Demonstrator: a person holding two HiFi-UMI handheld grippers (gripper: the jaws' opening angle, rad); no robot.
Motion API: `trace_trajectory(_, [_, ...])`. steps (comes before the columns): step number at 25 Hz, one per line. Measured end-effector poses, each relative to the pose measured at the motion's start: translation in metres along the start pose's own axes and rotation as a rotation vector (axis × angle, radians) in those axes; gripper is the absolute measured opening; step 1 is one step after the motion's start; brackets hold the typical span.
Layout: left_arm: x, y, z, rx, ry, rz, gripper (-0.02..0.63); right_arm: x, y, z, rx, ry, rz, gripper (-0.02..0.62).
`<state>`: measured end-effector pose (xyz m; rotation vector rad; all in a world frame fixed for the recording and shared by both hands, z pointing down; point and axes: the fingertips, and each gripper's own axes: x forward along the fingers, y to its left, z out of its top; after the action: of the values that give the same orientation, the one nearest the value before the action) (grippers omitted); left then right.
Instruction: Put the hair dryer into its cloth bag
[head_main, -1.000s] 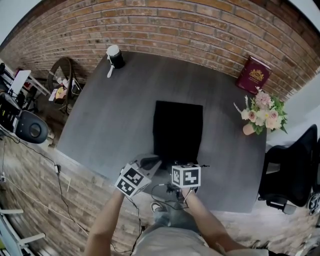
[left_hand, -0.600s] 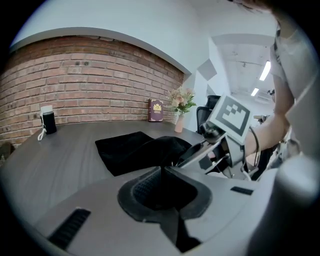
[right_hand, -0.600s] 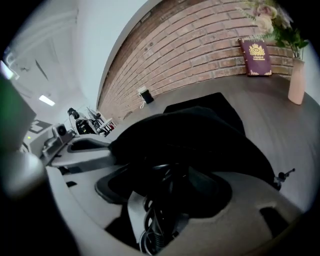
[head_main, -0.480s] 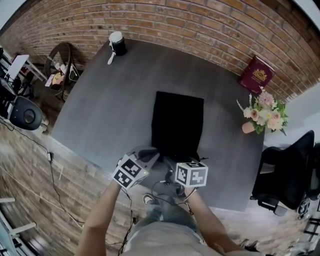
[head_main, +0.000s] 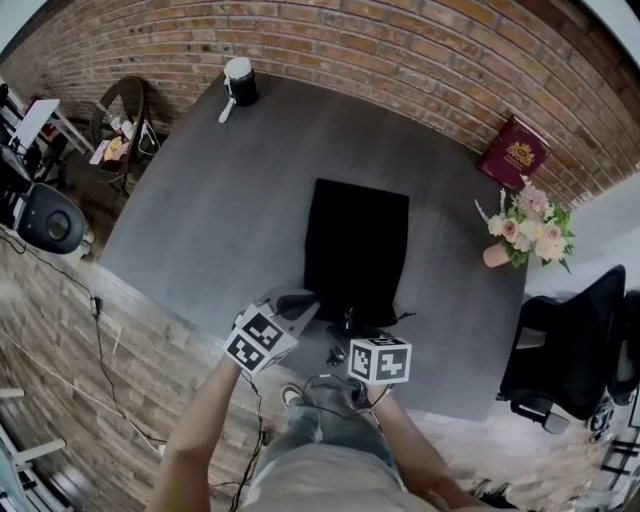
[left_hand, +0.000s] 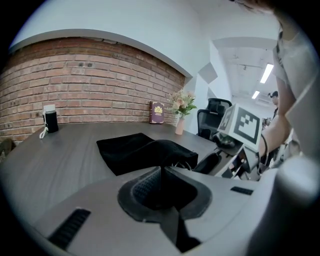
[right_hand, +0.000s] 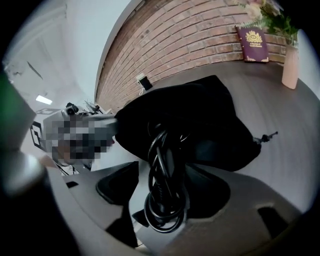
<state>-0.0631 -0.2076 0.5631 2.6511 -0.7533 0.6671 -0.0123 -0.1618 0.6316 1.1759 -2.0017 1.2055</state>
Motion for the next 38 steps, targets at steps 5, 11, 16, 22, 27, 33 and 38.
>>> trace_trajectory(5, [0.000,-0.001,0.001,0.002,0.006,0.000,0.020,0.010,-0.005,0.002,-0.037,0.024,-0.067,0.218])
trace_trajectory(11, [0.001,-0.002,-0.001,-0.002,0.017,0.005,0.020,0.002,-0.003,0.009,0.043,-0.077,0.059,0.195])
trace_trajectory(16, [0.002,-0.005,0.000,0.005,0.015,0.000,0.020,-0.009,0.006,0.022,0.152,-0.213,0.157,0.192])
trace_trajectory(22, [0.001,-0.006,0.005,0.014,0.005,-0.002,0.020,-0.017,0.010,0.033,0.178,-0.303,0.197,0.192])
trace_trajectory(27, [-0.001,-0.006,0.007,0.017,-0.003,-0.007,0.020,-0.016,0.009,0.047,0.192,-0.341,0.195,0.190])
trace_trajectory(33, [-0.002,-0.006,0.010,0.033,-0.002,-0.018,0.020,-0.012,0.003,0.067,0.219,-0.383,0.188,0.189])
trace_trajectory(38, [-0.002,-0.004,0.013,0.034,-0.013,-0.025,0.020,-0.008,0.003,0.084,0.251,-0.430,0.202,0.186])
